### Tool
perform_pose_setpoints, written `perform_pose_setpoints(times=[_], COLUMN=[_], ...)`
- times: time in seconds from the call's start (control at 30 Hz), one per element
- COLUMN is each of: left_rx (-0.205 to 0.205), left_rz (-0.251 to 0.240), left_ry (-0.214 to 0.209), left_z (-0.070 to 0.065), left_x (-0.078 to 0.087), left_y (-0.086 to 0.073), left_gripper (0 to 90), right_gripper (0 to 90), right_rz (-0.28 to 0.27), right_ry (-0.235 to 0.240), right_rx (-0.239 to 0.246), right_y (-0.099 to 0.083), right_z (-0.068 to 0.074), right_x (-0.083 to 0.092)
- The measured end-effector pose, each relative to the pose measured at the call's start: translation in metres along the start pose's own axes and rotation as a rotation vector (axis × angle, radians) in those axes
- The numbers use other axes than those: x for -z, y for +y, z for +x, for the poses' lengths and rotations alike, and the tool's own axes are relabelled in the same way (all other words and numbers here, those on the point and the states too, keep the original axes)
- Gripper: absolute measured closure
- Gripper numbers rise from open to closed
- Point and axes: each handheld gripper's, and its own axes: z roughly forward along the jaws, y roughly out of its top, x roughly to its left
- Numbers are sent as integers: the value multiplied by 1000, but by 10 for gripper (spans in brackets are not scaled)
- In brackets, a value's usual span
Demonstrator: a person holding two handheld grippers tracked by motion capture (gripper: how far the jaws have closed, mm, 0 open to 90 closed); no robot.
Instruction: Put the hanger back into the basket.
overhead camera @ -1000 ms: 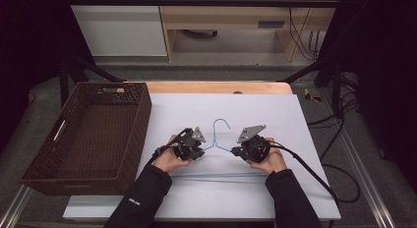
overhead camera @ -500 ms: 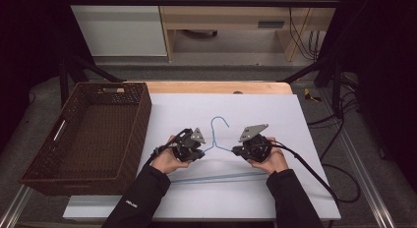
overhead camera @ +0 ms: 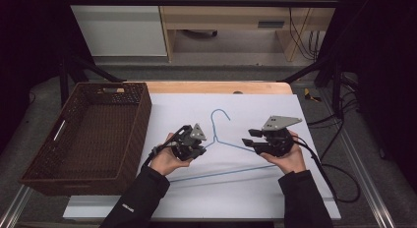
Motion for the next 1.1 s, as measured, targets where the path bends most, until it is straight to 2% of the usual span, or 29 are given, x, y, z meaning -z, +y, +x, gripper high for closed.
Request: perform_pose_setpoints(times=[0.13, 0.2, 0.33, 0.57, 0.7, 0.87, 0.93, 1.1], left_rx=[10, 22, 62, 116, 142, 159, 158, 174], left_rz=[-8, -23, -55, -81, -89, -110, -104, -126], left_ry=[43, 59, 106, 166, 194, 225, 240, 272], left_z=[-3, -3, 0, 8, 15, 17, 19, 23], left_x=[13, 19, 33, 55, 64, 77, 84, 99], left_y=[3, 3, 2, -2, -7, -8, -9, -14], left_gripper=[872, 871, 871, 871, 871, 871, 871, 871], right_gripper=[325, 274, 170, 102, 66, 49, 50, 50], right_rz=[-48, -70, -88, -99, -126, -145, -157, -200], right_ry=[-62, -90, -139, -164, -171, -205, -205, -221], right_rx=[-33, -61, -85, -124, -160, -183, -196, -223], right_y=[0, -1, -4, -13, -18, -25, -28, -35], right_z=[-3, -4, -7, -12, -15, -17, -18, -16], right_x=[15, 21, 31, 39, 45, 52, 53, 61])
